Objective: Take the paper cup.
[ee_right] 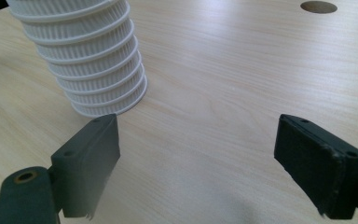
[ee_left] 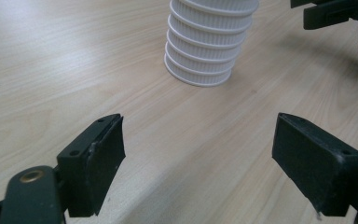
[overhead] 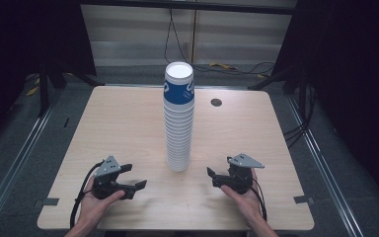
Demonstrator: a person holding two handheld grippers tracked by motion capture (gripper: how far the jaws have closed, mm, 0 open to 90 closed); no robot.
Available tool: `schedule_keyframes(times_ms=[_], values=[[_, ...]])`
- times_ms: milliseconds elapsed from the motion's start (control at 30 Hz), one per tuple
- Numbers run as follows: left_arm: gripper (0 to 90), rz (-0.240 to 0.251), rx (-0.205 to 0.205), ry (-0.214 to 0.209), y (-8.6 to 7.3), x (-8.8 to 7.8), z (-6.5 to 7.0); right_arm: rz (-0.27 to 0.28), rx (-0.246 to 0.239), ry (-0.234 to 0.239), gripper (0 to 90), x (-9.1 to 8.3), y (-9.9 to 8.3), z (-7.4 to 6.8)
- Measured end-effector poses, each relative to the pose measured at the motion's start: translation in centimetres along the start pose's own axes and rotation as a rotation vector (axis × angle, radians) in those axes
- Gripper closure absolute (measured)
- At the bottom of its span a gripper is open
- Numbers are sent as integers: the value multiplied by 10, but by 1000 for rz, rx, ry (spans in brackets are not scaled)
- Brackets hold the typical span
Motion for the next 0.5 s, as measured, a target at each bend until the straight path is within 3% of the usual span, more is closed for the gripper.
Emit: schedule_keyframes(times_ms=[267, 367, 500], values=[[175, 1, -5, 0, 0, 1, -1, 40, -1, -4, 153, -7, 5, 1], [180, -5, 0, 6, 1, 4, -3, 52, 20, 22, 163, -11, 5, 1], [181, -4, 0, 5, 2, 6, -4, 63, 8, 45, 163, -13, 6, 0]])
Point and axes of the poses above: each handheld gripper's, and its own axes: x roughly forward along the jaws, y roughly out of its top, z roughly to its right, the point moved 6 cm from there along x, roughly forward along the jaws, and after that the axes turned 5 degrees about x, right-handed, at the moved point
